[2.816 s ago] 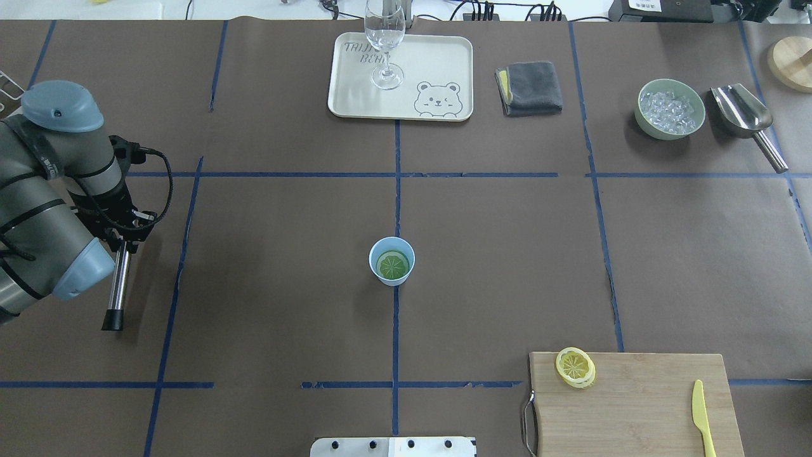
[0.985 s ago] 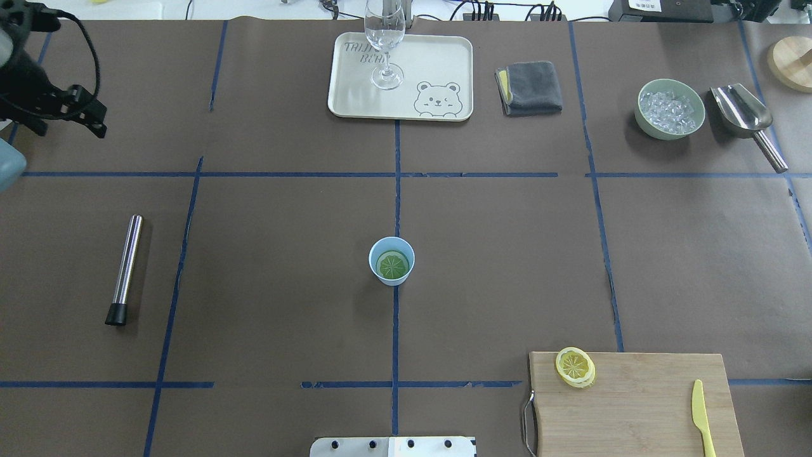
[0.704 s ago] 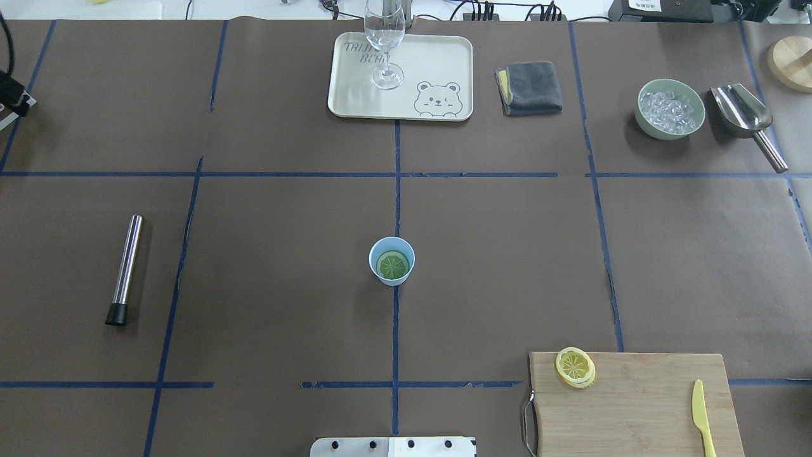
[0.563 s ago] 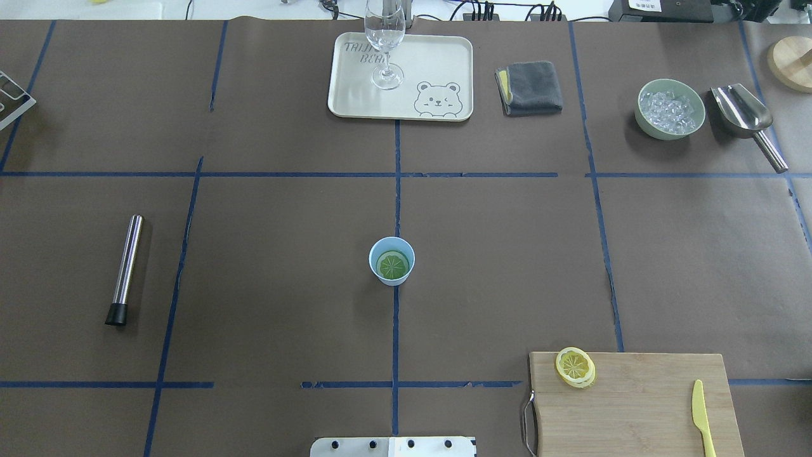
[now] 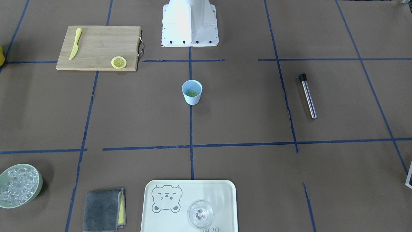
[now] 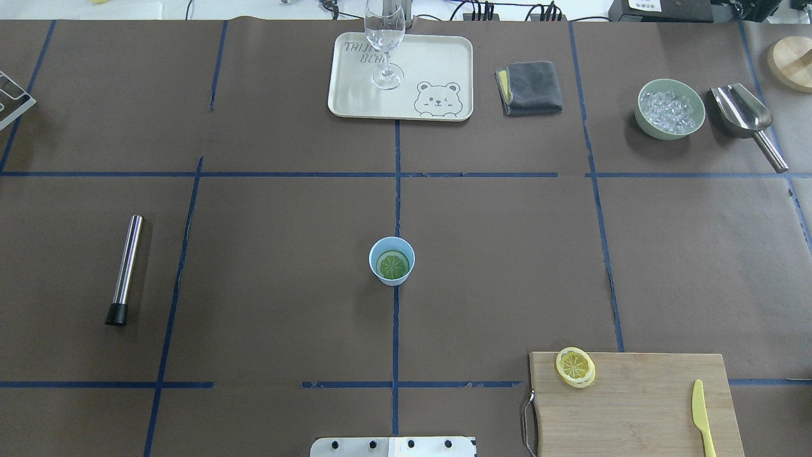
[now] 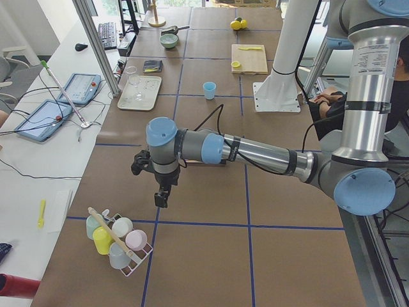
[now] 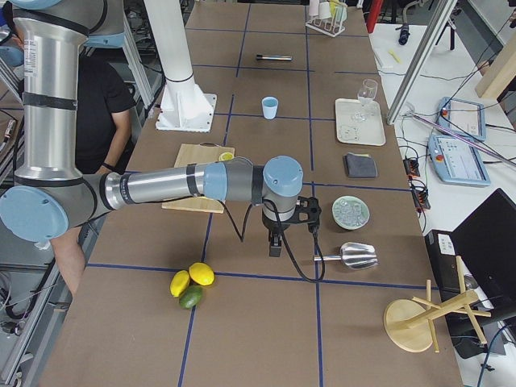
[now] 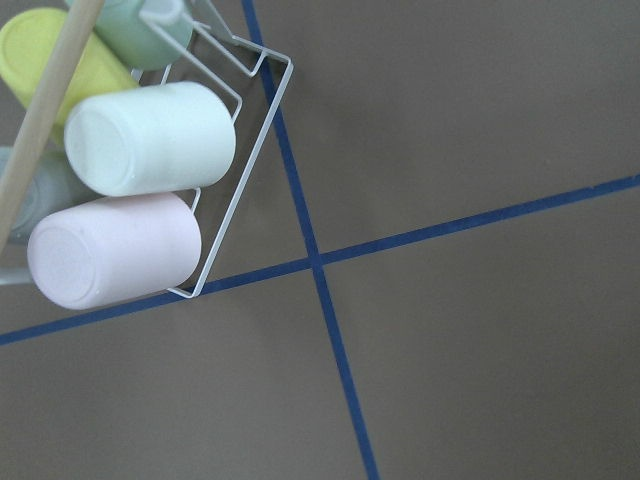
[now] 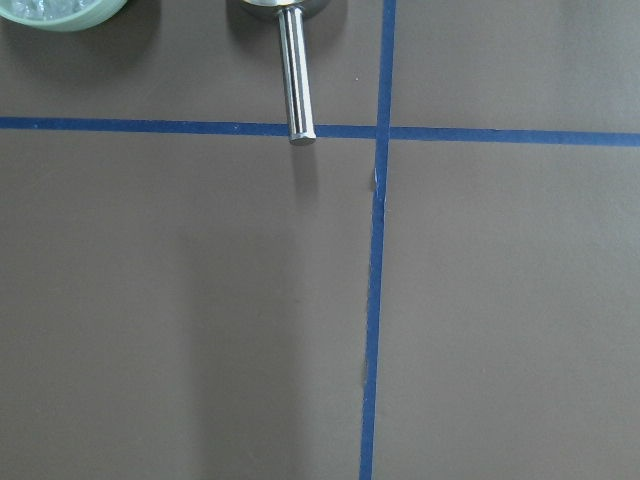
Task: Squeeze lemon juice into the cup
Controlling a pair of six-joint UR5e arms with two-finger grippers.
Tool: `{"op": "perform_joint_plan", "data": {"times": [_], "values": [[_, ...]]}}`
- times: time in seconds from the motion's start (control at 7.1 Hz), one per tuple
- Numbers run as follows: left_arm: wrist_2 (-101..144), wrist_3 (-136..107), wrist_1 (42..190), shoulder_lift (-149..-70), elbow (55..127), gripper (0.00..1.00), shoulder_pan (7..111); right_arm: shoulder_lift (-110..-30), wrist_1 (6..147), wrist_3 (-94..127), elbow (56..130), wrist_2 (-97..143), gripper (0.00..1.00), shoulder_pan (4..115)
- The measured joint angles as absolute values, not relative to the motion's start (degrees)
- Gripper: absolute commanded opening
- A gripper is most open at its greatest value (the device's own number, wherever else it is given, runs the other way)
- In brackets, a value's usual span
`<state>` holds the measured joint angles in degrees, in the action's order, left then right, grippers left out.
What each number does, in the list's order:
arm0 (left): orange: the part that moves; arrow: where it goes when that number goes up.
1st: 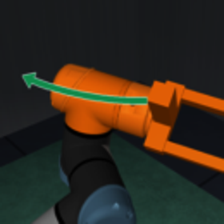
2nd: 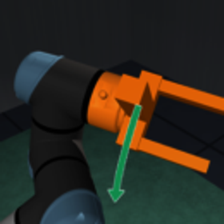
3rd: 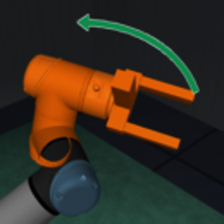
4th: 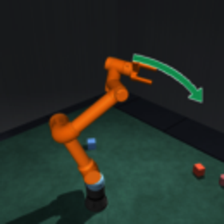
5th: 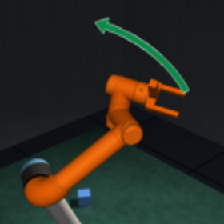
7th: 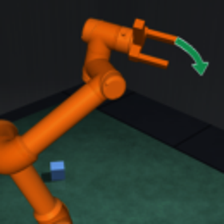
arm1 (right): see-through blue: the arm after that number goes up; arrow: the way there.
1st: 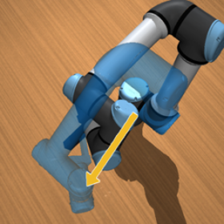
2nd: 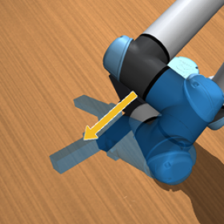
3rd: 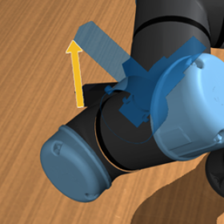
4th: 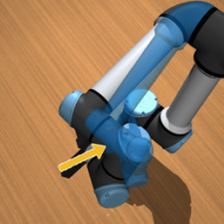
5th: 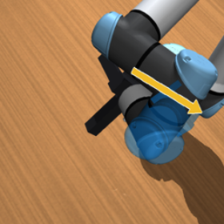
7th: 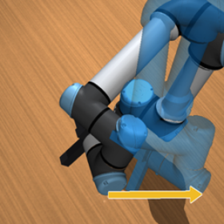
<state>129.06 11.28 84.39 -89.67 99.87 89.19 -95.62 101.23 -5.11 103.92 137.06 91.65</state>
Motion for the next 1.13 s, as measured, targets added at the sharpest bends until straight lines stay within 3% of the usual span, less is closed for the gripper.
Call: {"op": "perform_joint_plan", "data": {"times": [1.13], "values": [[134.6, 10.1, 84.2, -88.9, 95.6, 1.0, 90.3, -94.2, 96.8, -5.4, 98.4, 136.9, 1.0, 92.2]]}}
